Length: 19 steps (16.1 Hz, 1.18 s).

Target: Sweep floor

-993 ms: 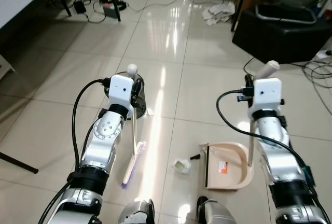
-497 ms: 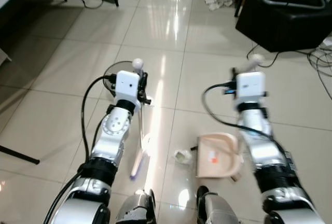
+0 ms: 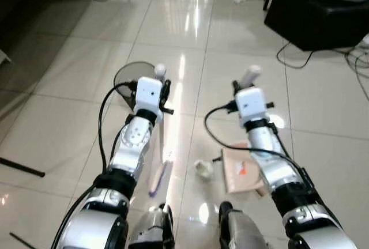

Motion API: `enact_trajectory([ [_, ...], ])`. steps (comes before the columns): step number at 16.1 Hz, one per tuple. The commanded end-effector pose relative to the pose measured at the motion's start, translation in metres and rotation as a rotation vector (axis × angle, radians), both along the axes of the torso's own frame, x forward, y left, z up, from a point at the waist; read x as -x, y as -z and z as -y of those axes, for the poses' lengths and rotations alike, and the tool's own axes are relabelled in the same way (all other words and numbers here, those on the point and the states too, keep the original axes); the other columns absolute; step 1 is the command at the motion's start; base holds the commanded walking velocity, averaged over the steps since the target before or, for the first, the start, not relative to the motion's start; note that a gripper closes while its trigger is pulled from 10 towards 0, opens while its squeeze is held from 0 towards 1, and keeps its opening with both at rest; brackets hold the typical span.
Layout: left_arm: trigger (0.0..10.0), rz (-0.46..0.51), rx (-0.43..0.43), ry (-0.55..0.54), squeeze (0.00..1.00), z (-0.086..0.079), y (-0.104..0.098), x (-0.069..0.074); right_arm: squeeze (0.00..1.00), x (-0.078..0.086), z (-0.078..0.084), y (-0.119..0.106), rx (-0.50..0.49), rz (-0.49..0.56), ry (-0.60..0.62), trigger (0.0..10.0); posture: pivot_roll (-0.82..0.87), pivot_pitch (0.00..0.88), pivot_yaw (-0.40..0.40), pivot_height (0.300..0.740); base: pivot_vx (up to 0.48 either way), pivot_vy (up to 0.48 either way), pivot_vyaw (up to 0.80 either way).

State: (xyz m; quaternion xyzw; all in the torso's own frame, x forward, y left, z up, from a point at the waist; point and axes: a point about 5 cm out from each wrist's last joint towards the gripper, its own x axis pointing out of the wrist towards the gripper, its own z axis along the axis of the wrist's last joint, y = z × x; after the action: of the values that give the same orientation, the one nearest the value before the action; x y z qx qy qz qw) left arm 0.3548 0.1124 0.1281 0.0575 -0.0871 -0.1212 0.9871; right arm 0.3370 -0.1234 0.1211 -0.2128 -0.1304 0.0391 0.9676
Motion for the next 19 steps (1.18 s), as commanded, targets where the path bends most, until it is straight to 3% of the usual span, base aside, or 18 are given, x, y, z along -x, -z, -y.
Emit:
enact_trajectory([
  [1, 10.0, 0.009, 0.012, 0.004, 0.00, 0.002, -0.001, 0.000, 0.00, 0.002, -0.006, -0.002, 0.022, 0.037, -0.021, 10.0, 0.06, 0.306, 0.074, 0.740, 0.000, 0.000, 0.00],
  [3, 10.0, 0.013, 0.057, 0.022, 0.00, 0.010, 0.001, 0.001, 0.00, 0.006, -0.013, 0.003, 0.006, 0.042, -0.029, 10.0, 0.04, 0.302, 0.081, 0.740, 0.000, 0.000, 0.00],
  [4, 10.0, -0.005, 0.137, -0.007, 0.00, 0.013, 0.001, -0.002, 0.00, 0.009, -0.017, 0.007, -0.060, 0.040, -0.008, 10.0, 0.04, 0.309, 0.081, 0.740, 0.000, 0.000, 0.00],
  [8, 10.0, -0.057, 0.272, -0.084, 0.00, 0.012, 0.001, -0.007, 0.00, 0.015, -0.026, 0.013, -0.155, 0.024, 0.010, 10.0, 0.04, 0.305, 0.083, 0.740, 0.000, 0.000, 0.00],
  [10, 10.0, -0.070, 0.350, -0.133, 0.00, 0.006, 0.001, -0.010, 0.00, 0.017, -0.031, 0.017, -0.163, 0.011, 0.007, 10.0, 0.04, 0.299, 0.080, 0.740, 0.000, 0.000, 0.00],
  [11, 10.0, -0.075, 0.431, -0.177, 0.00, 0.001, -0.003, -0.013, 0.00, 0.019, -0.033, 0.022, -0.157, -0.006, 0.007, 10.0, 0.05, 0.301, 0.073, 0.740, 0.000, 0.000, 0.00],
  [12, 10.0, -0.076, 0.441, -0.180, 0.00, 0.001, -0.003, -0.014, 0.00, 0.019, -0.033, 0.023, -0.157, -0.009, 0.009, 10.0, 0.05, 0.300, 0.073, 0.740, 0.000, 0.000, 0.00],
  [14, 10.0, -0.087, 0.556, -0.149, 0.00, 0.004, -0.009, -0.017, 0.00, 0.019, -0.029, 0.026, -0.183, -0.031, 0.041, 10.0, 0.06, 0.289, 0.071, 0.740, 0.000, 0.000, 0.00],
  [17, 10.0, -0.078, 0.487, 0.035, 0.00, 0.022, -0.013, -0.015, 0.00, 0.015, -0.024, 0.022, -0.231, -0.024, 0.059, 10.0, 0.05, 0.267, 0.078, 0.740, 0.000, 0.000, 0.00],
  [19, 10.0, -0.045, 0.452, 0.148, 0.00, 0.030, -0.020, -0.015, 0.00, 0.012, -0.018, 0.012, -0.315, -0.006, 0.073, 10.0, 0.05, 0.248, 0.082, 0.740, 0.000, 0.000, 0.00],
])
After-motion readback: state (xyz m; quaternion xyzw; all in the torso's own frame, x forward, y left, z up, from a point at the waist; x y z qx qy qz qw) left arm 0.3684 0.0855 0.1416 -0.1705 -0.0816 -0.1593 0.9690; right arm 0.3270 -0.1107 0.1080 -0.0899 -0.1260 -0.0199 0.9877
